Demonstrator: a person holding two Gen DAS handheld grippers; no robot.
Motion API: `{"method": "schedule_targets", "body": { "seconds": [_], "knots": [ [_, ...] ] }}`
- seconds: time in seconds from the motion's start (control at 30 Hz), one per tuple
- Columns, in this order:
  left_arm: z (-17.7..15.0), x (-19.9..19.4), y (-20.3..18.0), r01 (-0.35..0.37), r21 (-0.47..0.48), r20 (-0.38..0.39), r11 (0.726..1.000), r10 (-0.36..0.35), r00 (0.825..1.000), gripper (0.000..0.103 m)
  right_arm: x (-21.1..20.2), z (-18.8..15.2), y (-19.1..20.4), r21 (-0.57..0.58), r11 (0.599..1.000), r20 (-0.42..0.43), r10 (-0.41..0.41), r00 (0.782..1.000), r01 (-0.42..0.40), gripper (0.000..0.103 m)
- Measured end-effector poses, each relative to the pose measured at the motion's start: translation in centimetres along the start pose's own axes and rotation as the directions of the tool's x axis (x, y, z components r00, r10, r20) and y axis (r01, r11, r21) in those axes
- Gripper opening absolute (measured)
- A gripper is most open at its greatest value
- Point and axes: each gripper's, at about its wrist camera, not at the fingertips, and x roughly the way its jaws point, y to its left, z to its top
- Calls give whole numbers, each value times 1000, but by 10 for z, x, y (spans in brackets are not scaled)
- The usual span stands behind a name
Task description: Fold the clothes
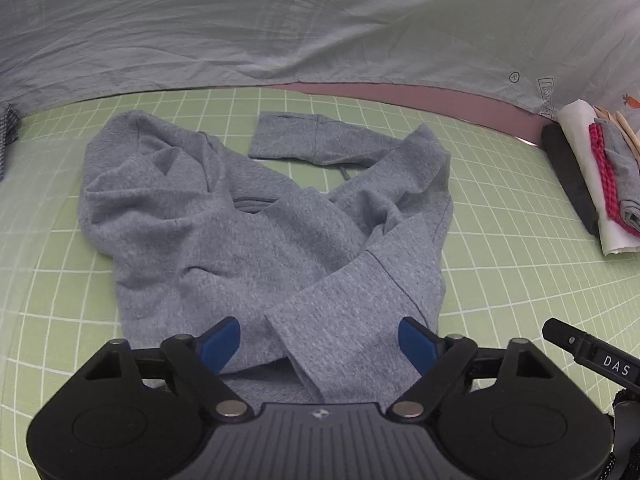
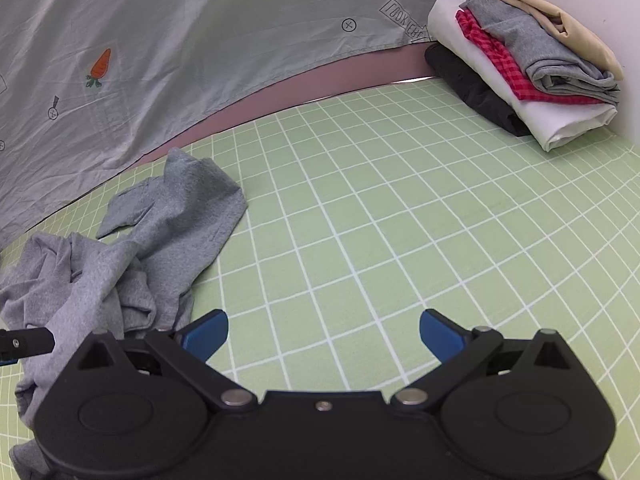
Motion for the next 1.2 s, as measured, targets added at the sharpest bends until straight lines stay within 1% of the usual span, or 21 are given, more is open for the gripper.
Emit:
{"method": "schedule_targets", "body": {
  "seconds": [0.03,0.07,0.1,0.13,0.2,0.23,0.33,0.4,0.43,0.5,0.6,0.67,0.73,0.83,0.87,0.97,1.03,1.07,1.1,1.17,1.2],
  "knots": [
    [-1,2,2,11,-12,-6,1000,-11,1000,53,4,1,-1,1,1000,-9,-12,1000,12,103],
    [-3,3,5,14,-19,-4,1000,-15,1000,30,7,1,-1,1,1000,-20,-25,999,25,103],
    [-4,4,9,15,-24,-1,1000,-15,1000,15,10,0,-1,0,999,-32,-34,999,34,103],
    [-6,2,16,24,-41,-1,999,-24,1000,7,12,-2,-1,-3,999,-40,-37,998,37,103],
    [-10,-6,34,35,-93,7,995,-34,999,7,17,-5,-1,-8,999,-61,-44,997,44,103],
    [-14,-14,45,9,-125,22,992,-6,1000,7,18,-6,0,-11,999,-71,-47,996,46,103],
    [-23,-47,92,-123,-226,61,966,140,988,6,20,-7,4,-30,998,-84,-52,995,50,103],
    [-28,-69,135,-215,-306,68,928,247,967,6,20,-7,8,-53,997,-85,-55,995,51,103],
    [-30,-80,157,-266,-342,69,901,306,950,6,21,-8,9,-63,997,-88,-55,995,49,103],
    [-34,-99,200,-396,-393,48,830,449,892,6,23,-8,13,-84,996,-98,-52,994,44,103],
    [-44,-123,265,-558,-459,-7,691,625,780,6,26,-9,19,-116,993,-108,-47,993,34,103],
    [-50,-132,300,-642,-497,-63,583,714,697,6,26,-9,23,-136,990,-107,-47,993,32,103],
    [-56,-139,327,-689,-525,-102,499,767,633,6,26,-7,26,-153,988,-103,-49,993,33,103],
    [-66,-152,358,-716,-567,-137,408,810,570,6,27,-3,28,-171,984,-99,-61,993,43,103],
    [-68,-154,366,-731,-568,-150,378,826,543,6,28,-2,28,-176,983,-97,-65,993,48,103],
    [-73,-165,387,-767,-581,-194,273,869,456,6,30,4,30,-191,979,-86,-82,993,64,103],
    [-77,-174,403,-780,-598,-237,186,888,393,6,32,9,31,-198,977,-78,-92,993,75,103],
    [-79,-178,410,-786,-599,-261,150,892,370,6,34,13,31,-200,976,-74,-97,993,81,103],
    [-82,-181,417,-783,-608,-282,132,886,367,6,36,17,32,-202,976,-69,-101,993,85,103],
    [-88,-186,425,-758,-644,-322,100,864,388,12,40,25,34,-205,975,-59,-103,993,89,103],
    [-90,-185,423,-751,-652,-329,108,852,408,12,43,30,36,-205,975,-54,-104,993,91,103]
  ]
}}
